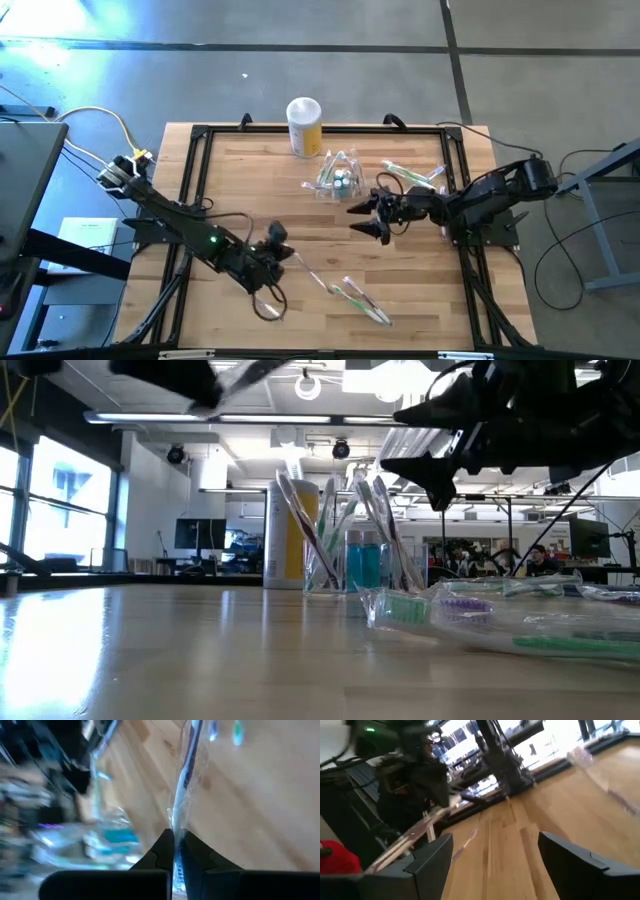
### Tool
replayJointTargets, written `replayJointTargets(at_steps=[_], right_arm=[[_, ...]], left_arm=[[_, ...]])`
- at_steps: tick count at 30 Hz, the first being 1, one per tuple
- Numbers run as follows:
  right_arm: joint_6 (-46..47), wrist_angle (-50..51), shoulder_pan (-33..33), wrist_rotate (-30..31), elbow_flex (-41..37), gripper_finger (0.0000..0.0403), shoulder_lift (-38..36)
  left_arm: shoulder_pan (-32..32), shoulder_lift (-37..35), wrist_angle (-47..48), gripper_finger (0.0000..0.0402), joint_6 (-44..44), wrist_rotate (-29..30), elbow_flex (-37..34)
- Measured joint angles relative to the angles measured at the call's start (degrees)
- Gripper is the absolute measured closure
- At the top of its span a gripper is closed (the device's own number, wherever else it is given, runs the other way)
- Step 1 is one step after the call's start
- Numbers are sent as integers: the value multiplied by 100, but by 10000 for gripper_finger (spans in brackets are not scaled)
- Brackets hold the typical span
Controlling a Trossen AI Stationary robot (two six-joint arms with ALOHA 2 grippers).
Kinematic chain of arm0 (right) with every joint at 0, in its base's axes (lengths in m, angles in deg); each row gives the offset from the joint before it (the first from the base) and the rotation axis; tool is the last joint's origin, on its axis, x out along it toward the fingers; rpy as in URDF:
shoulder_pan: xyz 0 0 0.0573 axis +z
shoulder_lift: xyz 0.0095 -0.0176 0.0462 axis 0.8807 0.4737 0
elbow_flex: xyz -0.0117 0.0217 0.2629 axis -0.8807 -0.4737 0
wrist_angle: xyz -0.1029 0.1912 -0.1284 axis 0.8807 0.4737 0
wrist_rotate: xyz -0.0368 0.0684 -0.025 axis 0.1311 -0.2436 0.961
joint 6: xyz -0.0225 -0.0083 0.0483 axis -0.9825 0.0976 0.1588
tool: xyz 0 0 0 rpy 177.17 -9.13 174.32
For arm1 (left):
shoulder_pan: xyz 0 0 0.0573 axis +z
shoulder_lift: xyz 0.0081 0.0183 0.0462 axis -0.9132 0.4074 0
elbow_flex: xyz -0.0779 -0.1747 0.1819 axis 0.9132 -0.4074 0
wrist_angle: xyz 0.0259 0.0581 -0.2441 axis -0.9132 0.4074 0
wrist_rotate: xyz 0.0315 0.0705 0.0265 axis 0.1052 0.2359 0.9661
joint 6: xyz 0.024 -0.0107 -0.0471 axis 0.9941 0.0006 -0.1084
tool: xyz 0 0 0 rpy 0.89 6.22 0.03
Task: Pick & Place toothbrushing station
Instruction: Put the purple toothbrush into the transparent organizer
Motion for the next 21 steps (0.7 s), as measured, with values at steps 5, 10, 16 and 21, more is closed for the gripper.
replayJointTargets(at_steps=[5,10,16,21], right_arm=[[-82,-27,162,-98,5,118,2],[-244,403,304,-114,254,118,2],[-669,1081,560,-56,671,118,97],[-856,1205,717,242,831,118,277]], left_arm=[[18,750,-202,395,1733,1152,349],[217,1460,-859,395,3082,1992,721],[382,2009,-1285,394,3713,2100,1117],[420,2035,-1306,394,3798,2147,1233]])
